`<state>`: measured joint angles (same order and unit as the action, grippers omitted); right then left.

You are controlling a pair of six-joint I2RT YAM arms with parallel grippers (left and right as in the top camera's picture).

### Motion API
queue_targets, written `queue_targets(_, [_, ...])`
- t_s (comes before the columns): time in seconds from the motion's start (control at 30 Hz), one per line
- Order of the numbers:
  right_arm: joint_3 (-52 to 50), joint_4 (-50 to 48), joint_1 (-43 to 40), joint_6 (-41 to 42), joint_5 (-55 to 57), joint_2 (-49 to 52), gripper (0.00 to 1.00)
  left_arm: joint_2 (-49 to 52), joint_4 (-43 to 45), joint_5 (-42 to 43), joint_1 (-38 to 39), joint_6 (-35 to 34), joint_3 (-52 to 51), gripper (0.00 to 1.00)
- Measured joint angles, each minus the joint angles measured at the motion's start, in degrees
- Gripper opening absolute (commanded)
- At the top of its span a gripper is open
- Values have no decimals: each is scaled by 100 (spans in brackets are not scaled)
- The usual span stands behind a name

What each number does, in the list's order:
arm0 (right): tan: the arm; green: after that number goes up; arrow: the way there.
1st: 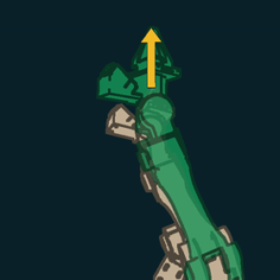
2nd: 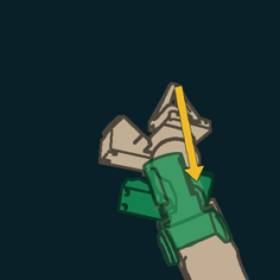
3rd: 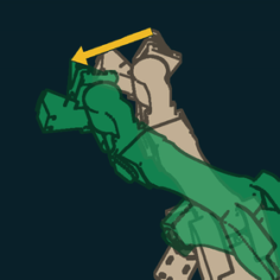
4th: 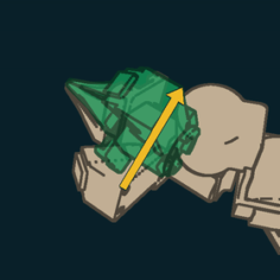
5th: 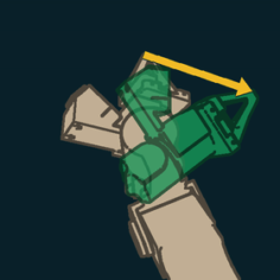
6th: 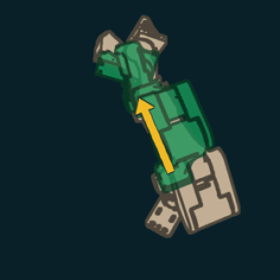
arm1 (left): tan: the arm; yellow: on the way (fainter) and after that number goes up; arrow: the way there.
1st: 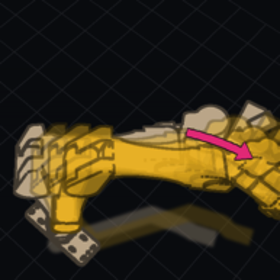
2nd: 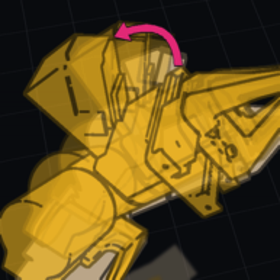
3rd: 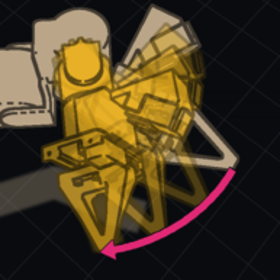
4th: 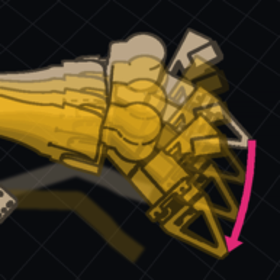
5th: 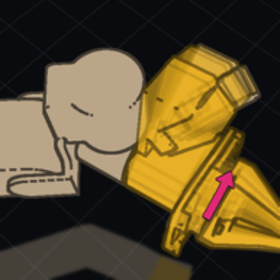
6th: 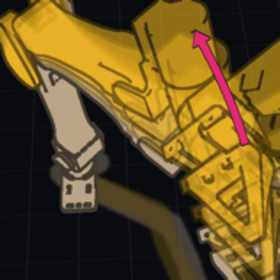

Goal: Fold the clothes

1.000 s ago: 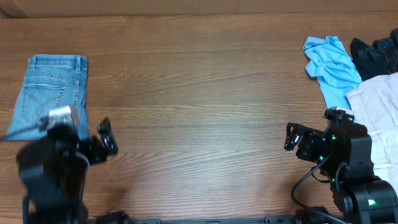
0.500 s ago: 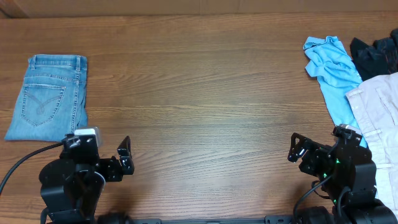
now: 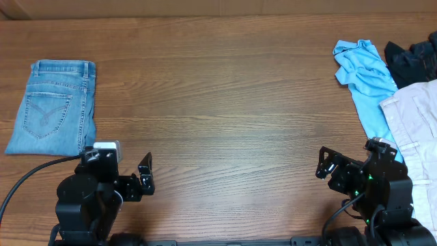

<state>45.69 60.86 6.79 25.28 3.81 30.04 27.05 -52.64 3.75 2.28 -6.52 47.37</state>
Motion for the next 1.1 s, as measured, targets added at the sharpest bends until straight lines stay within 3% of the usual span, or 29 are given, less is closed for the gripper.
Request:
queue_targets(0.73, [-7, 0, -11, 0, 0, -125, 100, 0, -11, -59, 0, -61, 0, 100])
queue_targets(0.93, [-105, -26, -74, -20, 24, -977, 100, 0, -13, -61, 0, -61, 0, 100])
queue_targets(1.1, [-678, -815, -354, -350, -2, -1934, 100, 0, -15, -61, 0, -61, 0, 100])
